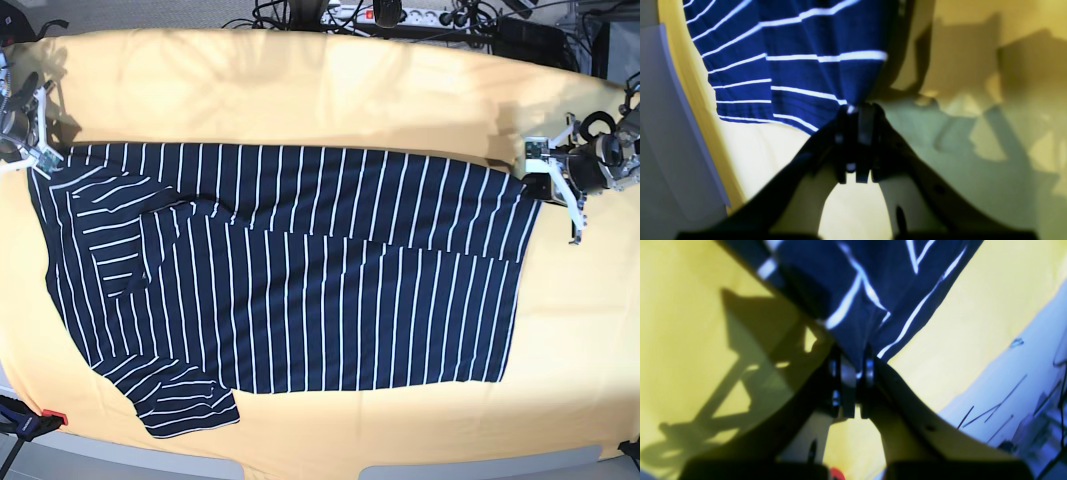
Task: Fold the T-shirt properly
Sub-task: 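Grip the folded edge and drag the shirt toward the robot base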
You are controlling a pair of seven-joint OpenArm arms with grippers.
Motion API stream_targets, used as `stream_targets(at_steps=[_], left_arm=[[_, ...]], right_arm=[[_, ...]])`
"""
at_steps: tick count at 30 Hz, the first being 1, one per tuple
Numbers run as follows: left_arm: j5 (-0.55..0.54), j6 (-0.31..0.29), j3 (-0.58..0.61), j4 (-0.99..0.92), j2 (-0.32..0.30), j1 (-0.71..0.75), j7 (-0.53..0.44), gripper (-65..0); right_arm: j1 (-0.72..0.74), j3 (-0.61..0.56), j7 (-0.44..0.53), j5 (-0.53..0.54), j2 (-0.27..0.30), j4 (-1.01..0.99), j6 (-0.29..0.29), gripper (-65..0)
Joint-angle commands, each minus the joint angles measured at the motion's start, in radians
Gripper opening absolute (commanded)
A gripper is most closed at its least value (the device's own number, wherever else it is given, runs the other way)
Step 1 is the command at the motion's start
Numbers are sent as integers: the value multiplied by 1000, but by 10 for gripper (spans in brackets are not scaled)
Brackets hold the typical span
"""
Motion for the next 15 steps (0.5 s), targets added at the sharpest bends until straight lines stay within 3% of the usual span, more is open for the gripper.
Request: stream_targets(at_steps=[1, 5, 11, 13, 15], left_arm=[[-6, -4, -10, 15, -49, -13, 1, -650], [-39, -77, -10, 36, -107, -13, -22, -650], [-66, -252, -10, 84, -179, -13, -90, -650], [-66, -304, -10, 98, -203, -13, -112, -650], [-66, -304, -10, 109, -230, -12, -144, -650]], right_arm=[[-11, 14, -11, 5, 41, 21, 2, -650], [-77, 44, -82, 76, 84, 98, 41, -650], [-180, 172, -226, 230, 95, 229, 171, -650], [-219, 239, -272, 309, 95, 258, 189, -650], [-265, 307, -325, 399, 95, 275, 189, -650]])
